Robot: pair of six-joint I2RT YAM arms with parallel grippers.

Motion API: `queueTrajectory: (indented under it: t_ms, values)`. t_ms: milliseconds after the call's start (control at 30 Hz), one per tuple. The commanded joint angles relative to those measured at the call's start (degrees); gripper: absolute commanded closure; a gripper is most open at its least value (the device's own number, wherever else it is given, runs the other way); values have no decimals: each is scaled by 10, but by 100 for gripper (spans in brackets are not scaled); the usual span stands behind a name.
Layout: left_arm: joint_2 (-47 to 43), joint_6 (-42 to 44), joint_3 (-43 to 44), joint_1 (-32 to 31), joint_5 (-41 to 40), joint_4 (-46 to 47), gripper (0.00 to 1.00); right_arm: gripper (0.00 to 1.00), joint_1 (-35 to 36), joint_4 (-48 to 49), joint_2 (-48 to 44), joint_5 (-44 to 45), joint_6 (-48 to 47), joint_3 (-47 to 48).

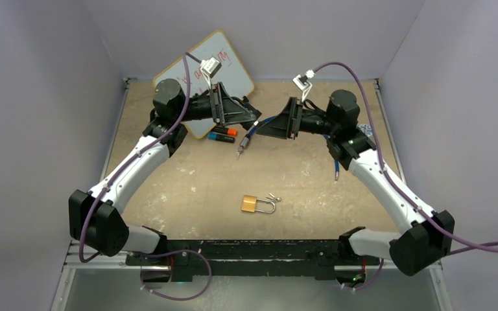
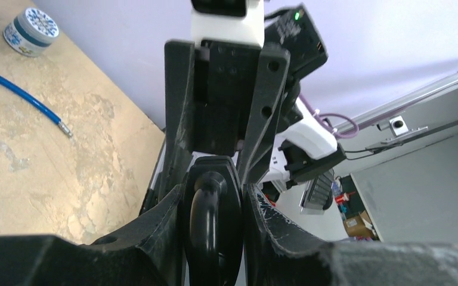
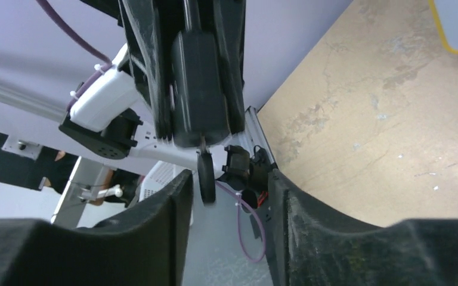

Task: Unlock with the key

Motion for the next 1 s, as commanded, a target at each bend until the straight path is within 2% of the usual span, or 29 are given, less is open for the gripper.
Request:
queueTrajectory:
  t_ms: [0, 67, 200, 567, 667, 733, 833, 900, 967]
  values:
    - [-27, -44, 12, 0, -53, 108, 100, 44, -8, 162, -79, -2, 20, -91]
    - [-29, -51, 6, 3, -56, 125, 100, 38, -9, 254, -106, -4, 61, -140]
    - [-27, -66, -1, 4, -46, 148, 100, 36, -9, 284, -120, -2, 79, -154]
    - [-35, -77, -11, 4, -30, 168, 100, 47, -9, 289, -65, 61, 113, -104]
    - [-38, -76, -15, 4, -32, 169, 100, 60, -9, 326, -52, 61, 134, -94]
    - [-42, -76, -23, 4, -36, 173, 100, 78, -9, 375, -47, 49, 150, -100]
    - [-48, -72, -31, 4, -39, 179, 100, 94, -9, 427, -34, 48, 187, -112]
    - [-49, -70, -37, 3, -39, 184, 100, 99, -8, 446, -21, 37, 206, -108]
    - [-50, -73, -47, 3, -40, 193, 100, 100, -4, 460, -7, 36, 222, -103]
